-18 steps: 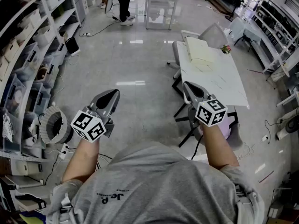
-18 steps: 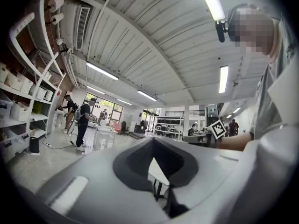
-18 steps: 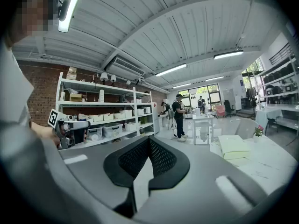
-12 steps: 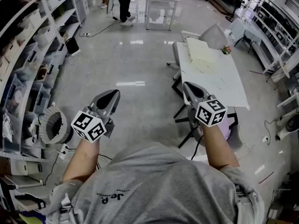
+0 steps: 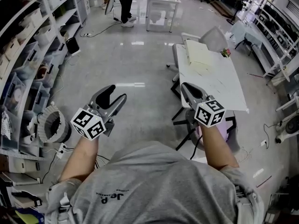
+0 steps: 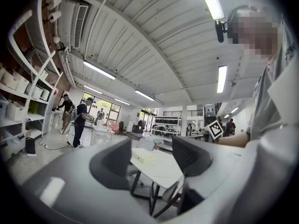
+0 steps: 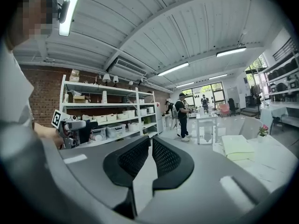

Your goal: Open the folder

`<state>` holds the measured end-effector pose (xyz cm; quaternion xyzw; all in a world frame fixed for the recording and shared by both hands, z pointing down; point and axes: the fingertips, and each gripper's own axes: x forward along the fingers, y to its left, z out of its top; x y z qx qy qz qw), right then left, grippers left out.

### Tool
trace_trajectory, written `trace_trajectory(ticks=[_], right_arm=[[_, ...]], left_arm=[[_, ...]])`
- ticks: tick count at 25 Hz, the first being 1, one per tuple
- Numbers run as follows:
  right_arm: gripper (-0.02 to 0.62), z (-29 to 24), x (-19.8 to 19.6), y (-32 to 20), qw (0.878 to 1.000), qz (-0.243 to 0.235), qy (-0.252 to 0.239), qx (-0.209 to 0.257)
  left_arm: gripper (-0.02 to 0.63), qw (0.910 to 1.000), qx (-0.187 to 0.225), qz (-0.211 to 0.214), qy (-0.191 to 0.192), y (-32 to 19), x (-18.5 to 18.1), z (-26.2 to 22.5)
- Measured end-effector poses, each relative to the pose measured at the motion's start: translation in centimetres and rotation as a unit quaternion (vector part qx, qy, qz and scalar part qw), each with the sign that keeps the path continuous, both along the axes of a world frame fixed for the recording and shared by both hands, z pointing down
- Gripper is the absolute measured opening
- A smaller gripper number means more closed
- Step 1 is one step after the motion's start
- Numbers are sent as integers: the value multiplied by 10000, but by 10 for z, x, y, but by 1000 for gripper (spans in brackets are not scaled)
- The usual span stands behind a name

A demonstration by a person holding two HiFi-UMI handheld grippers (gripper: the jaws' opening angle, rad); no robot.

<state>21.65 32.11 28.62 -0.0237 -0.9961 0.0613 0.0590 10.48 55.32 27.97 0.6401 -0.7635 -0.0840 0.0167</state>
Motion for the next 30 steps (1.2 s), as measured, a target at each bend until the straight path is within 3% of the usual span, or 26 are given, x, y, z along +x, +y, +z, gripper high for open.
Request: trace_trajectory(ticks=[3, 7, 13, 17, 19, 25, 30], right_arm=[[73, -2, 5, -12, 9999, -79, -5, -67], [133, -5, 14, -31, 9997, -222, -18, -66], [127, -5, 27, -65, 9996, -284, -66, -47], [22, -5, 29, -92, 9997, -136, -176, -106], [5, -3, 26, -101, 9997, -102, -186, -129], [3, 6, -4, -117, 9999, -29, -86, -115], [3, 20, -59, -134, 9999, 131, 28, -55]], left_arm=[[411, 10000, -53, -47, -32, -15, 4, -2], [471, 9996, -4, -295, -2, -29, 7, -5], [480, 9987, 77, -484, 142, -53, 20, -6], [480, 9985, 87, -516, 157, -70, 22, -7], [480, 9985, 68, -532, 137, -76, 18, -7], [480, 9989, 39, -426, 172, -98, -21, 2], [480, 9996, 70, -193, 219, -125, -91, 17]])
